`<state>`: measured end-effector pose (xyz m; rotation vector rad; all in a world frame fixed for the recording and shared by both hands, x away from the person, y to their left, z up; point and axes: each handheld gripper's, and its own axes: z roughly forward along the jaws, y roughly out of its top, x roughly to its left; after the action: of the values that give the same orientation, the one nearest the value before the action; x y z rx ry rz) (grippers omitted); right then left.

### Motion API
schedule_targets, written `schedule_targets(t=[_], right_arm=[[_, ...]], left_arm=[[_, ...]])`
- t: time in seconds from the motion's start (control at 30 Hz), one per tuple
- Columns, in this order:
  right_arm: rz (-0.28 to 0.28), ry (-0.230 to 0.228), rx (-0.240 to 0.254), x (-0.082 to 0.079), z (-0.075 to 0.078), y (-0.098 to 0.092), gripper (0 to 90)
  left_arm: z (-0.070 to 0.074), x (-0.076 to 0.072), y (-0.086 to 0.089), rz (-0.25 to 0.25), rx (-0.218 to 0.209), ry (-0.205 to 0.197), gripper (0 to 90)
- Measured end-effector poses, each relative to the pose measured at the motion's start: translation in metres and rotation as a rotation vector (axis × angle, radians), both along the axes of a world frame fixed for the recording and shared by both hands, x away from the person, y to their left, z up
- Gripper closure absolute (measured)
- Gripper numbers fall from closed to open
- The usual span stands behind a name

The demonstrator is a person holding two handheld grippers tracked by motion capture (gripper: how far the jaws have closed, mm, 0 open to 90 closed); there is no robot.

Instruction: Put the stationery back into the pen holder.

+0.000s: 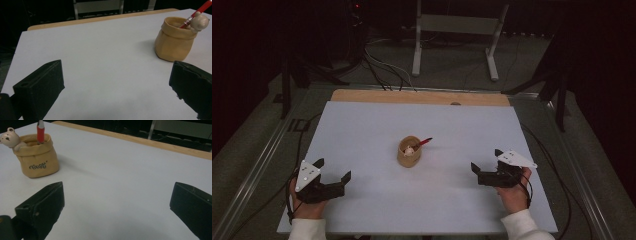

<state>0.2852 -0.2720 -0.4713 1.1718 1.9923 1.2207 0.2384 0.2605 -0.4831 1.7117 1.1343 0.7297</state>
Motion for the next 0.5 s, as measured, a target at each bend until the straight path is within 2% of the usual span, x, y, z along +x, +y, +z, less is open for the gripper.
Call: schedule_targets(t=[0.33, 0.5], right_arm=[[-0.015, -0.024, 0.047, -0.016, -0.012, -0.013, 0.2], [-0.035, -0.019, 0.067, -0.023, -0.020, -0.023, 0.2]], left_arm=[[0.001, -0.001, 0.000, -0.005, -0.010, -0.015, 0.2], [0.001, -0.002, -0.001, -0.013, -0.011, -0.018, 0.2]])
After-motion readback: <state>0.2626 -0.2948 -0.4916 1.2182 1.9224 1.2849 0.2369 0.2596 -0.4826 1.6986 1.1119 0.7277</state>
